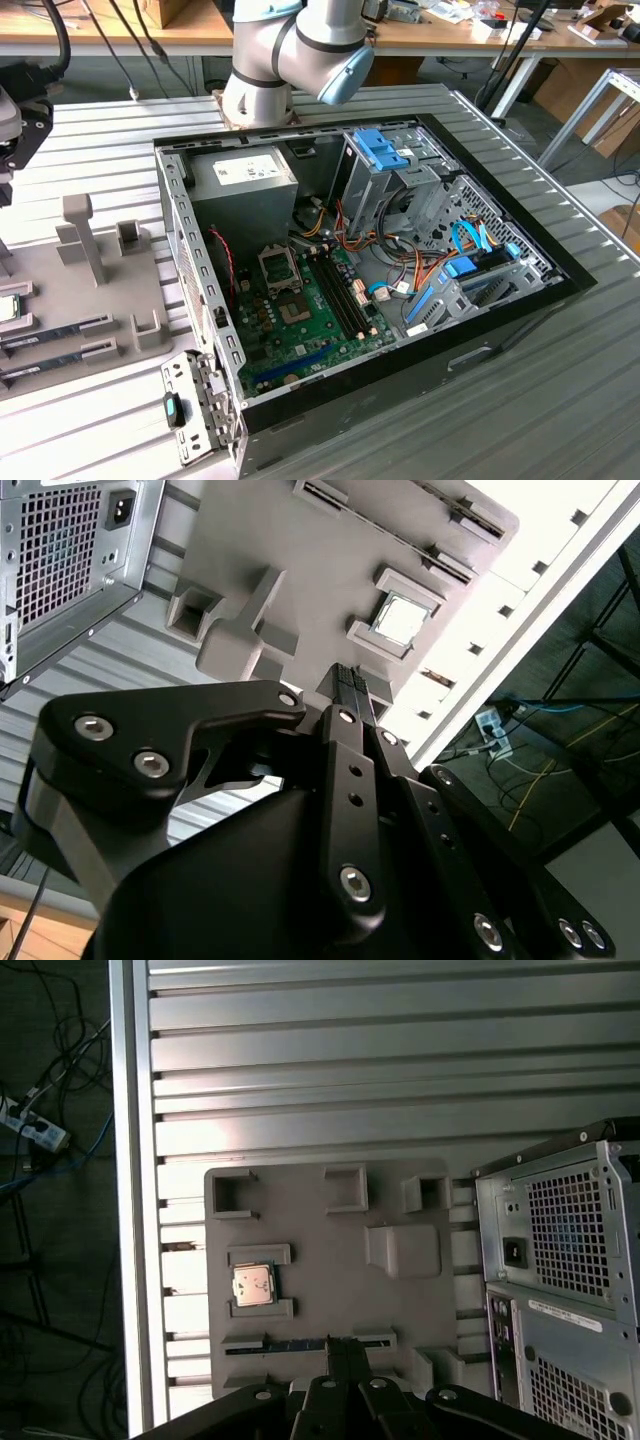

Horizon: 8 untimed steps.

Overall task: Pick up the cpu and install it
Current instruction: 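Reach for the cpu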

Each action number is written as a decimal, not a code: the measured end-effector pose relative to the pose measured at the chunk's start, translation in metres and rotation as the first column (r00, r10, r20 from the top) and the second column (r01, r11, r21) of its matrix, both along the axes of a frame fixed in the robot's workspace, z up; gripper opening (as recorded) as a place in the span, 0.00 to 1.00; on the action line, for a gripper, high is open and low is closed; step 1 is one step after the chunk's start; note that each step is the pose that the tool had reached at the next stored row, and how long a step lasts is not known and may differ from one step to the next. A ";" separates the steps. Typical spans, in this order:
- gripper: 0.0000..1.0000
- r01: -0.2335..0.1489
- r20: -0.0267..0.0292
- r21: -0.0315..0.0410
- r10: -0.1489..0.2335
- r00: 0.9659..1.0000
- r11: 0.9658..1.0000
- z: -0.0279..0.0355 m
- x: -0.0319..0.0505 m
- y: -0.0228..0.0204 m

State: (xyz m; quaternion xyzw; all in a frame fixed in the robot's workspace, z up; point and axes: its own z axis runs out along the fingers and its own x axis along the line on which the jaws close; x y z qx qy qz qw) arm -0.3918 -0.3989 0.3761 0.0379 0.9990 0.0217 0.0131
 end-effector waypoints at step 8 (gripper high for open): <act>0.11 0.000 0.000 0.000 0.000 1.000 1.000 -0.0028 -0.0001 0.0000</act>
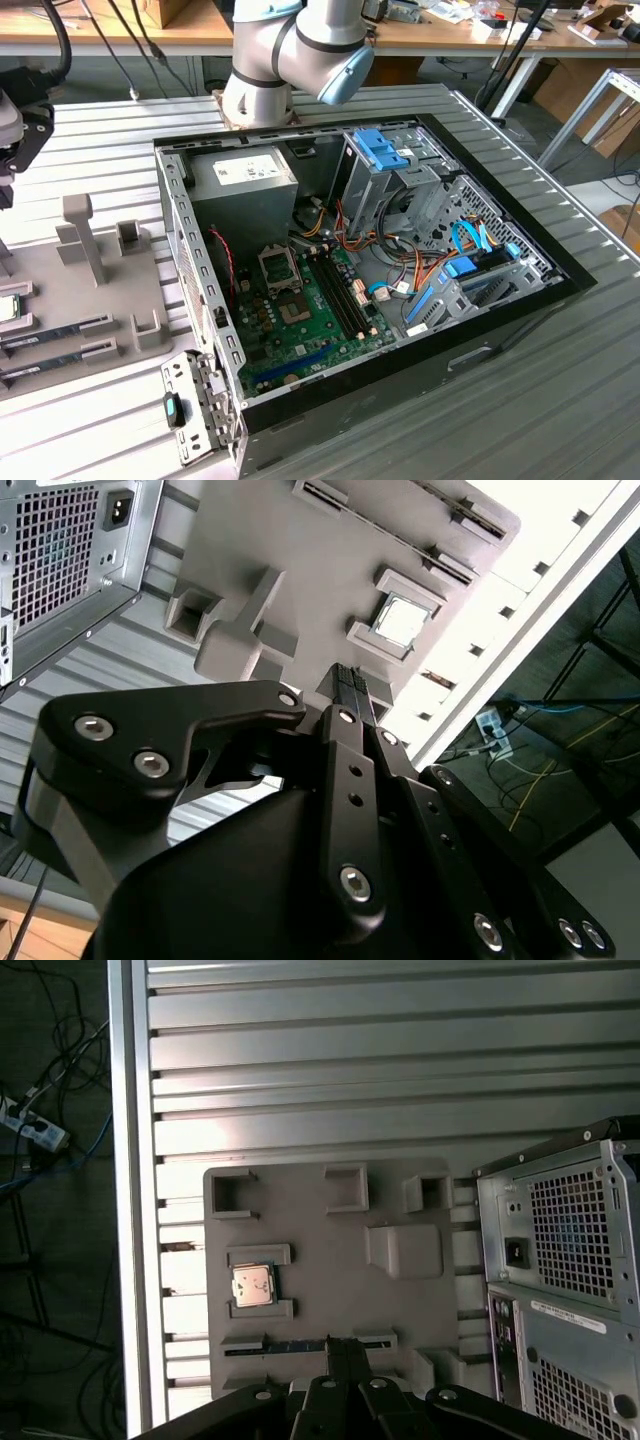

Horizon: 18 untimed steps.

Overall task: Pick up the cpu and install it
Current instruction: 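Reach for the cpu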

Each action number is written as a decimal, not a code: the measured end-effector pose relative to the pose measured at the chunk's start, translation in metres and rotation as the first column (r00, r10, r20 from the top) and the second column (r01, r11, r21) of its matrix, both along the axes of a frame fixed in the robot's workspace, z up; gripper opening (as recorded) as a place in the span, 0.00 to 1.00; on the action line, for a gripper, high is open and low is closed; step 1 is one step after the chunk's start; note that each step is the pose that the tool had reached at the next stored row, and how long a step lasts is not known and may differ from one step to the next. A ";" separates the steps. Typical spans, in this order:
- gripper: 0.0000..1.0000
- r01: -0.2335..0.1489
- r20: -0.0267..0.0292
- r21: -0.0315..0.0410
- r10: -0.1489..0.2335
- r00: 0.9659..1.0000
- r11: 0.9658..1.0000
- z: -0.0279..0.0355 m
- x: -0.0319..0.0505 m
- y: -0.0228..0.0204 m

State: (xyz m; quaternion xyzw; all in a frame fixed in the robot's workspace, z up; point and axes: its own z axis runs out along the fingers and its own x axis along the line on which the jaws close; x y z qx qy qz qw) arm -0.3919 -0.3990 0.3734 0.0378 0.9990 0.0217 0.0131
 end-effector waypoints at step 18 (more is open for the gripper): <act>0.11 0.000 0.000 0.000 0.000 1.000 1.000 -0.0049 -0.0015 0.0000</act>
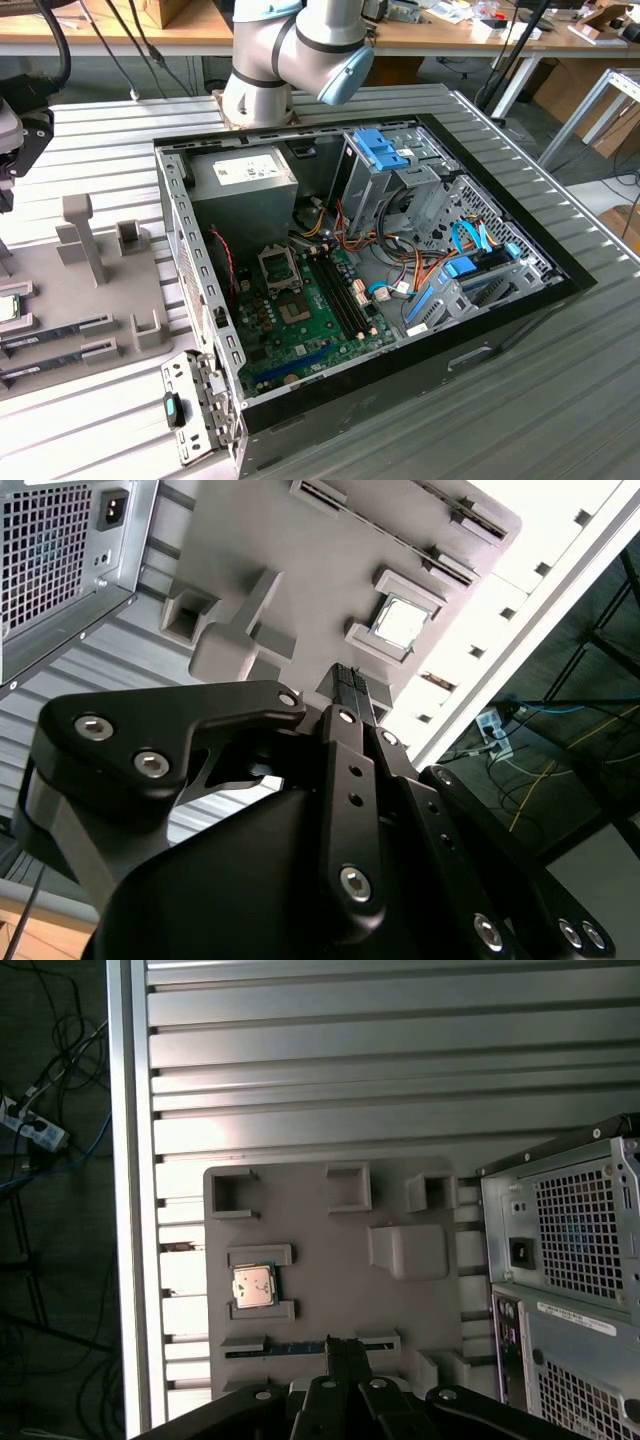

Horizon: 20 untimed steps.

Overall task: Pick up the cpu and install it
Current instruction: 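Reach for the cpu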

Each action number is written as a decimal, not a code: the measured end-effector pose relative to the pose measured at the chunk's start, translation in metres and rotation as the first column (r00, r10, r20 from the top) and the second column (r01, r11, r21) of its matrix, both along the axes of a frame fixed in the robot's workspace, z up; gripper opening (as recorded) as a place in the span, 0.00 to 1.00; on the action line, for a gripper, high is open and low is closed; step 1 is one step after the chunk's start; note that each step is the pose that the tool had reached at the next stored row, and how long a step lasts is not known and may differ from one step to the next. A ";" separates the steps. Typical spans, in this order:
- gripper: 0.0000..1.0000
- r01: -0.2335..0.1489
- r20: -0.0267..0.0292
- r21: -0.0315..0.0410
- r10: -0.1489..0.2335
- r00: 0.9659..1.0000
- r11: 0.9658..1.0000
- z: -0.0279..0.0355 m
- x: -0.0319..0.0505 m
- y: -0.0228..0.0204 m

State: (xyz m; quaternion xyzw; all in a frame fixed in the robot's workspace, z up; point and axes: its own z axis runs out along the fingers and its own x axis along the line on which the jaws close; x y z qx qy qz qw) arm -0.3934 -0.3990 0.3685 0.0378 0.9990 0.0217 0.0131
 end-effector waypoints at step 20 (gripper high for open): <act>0.11 0.000 0.000 0.000 0.000 1.000 1.000 -0.0054 -0.0031 0.0001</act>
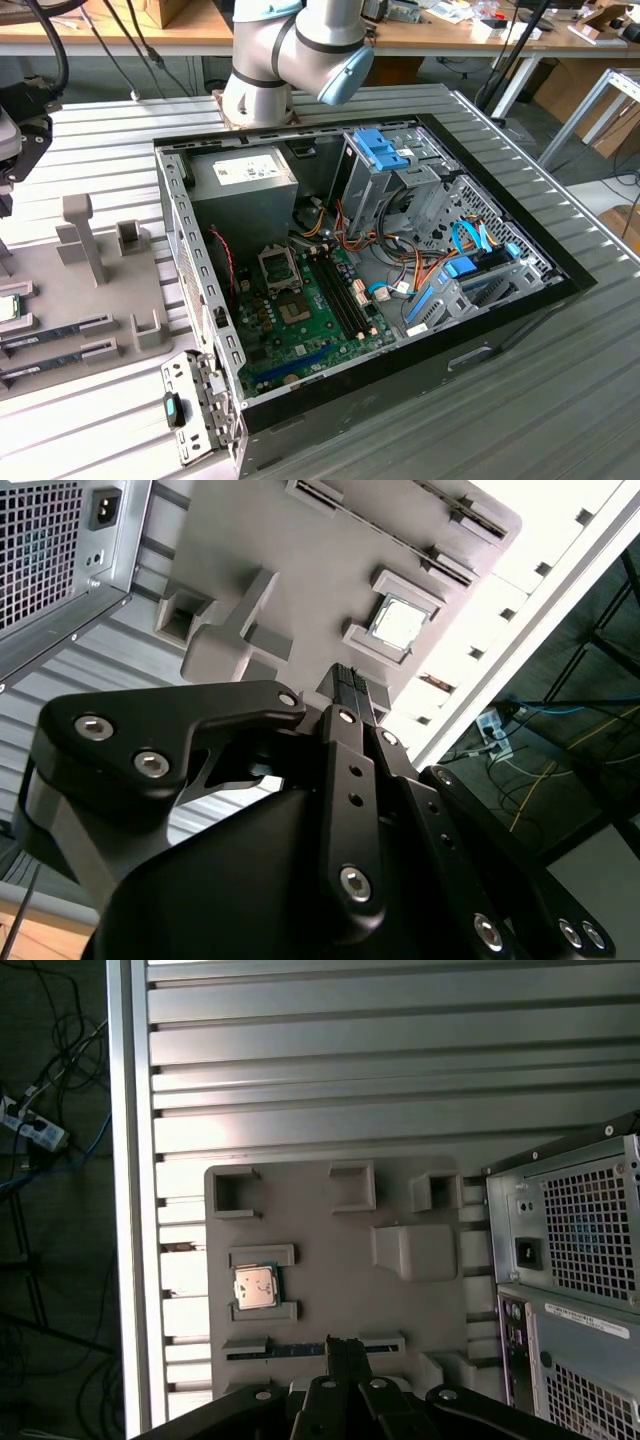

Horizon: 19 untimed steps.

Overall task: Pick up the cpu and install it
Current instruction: 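Reach for the cpu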

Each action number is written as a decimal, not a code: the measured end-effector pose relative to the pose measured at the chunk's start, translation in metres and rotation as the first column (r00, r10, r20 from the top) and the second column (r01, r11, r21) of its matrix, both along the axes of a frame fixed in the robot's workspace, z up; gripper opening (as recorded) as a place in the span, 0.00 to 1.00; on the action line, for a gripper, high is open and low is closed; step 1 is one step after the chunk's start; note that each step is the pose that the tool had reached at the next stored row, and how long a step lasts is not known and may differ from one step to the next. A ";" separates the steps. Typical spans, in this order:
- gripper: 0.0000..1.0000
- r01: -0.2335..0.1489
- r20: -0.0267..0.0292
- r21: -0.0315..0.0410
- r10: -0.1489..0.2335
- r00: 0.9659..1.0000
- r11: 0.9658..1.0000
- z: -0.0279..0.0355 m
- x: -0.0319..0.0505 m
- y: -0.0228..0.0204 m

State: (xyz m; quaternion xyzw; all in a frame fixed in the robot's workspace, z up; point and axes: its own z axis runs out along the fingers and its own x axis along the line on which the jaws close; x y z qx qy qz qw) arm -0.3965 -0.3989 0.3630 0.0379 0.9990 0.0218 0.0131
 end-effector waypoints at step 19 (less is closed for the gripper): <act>0.11 0.000 0.000 0.000 0.000 1.000 1.000 -0.0082 -0.0066 -0.0001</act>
